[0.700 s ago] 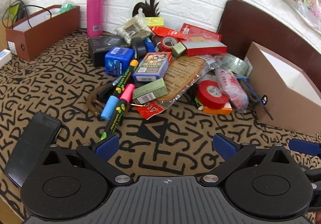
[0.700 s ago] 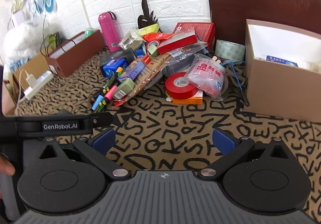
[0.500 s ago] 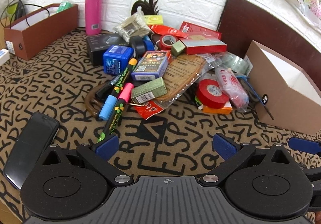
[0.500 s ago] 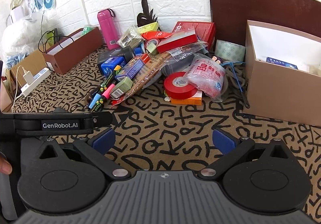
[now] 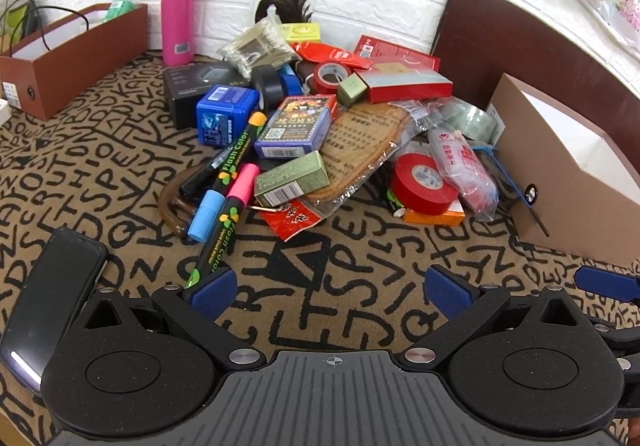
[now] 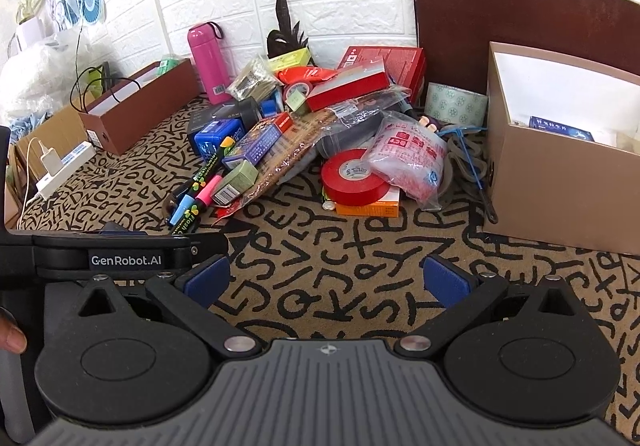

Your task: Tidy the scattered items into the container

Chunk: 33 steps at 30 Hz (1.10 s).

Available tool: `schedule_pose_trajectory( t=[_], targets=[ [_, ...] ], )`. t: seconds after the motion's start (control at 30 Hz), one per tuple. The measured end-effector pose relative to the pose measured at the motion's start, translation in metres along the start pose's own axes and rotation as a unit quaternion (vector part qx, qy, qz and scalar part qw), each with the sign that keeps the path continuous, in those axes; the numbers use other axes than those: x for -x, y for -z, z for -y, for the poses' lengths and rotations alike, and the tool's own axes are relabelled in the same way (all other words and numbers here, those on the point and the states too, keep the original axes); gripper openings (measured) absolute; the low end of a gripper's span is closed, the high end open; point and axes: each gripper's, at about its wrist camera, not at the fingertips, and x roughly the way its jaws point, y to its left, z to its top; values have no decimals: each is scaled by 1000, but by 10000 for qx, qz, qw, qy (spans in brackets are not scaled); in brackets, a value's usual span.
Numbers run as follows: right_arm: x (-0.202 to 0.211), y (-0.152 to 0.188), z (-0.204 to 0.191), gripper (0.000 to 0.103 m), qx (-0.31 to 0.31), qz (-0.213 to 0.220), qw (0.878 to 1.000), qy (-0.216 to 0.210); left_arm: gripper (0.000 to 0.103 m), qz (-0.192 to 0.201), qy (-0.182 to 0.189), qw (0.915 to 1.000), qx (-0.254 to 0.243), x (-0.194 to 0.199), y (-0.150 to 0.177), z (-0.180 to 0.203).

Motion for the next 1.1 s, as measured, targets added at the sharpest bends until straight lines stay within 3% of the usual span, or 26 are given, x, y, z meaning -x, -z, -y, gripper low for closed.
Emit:
schedule_pose_trajectory(
  t=[0.73, 1.03, 1.1],
  targets=[
    [-49, -32, 9, 102, 99, 24, 9999, 13, 103, -248, -22, 9997, -77, -64, -15, -8],
    [-86, -62, 5, 101, 61, 33, 9998, -203, 79, -231, 236, 9994, -74, -91, -30, -12],
    [-96, -67, 1, 97, 133, -4, 9996, -255, 77, -286, 278, 9992, 51, -96, -35, -15]
  ],
)
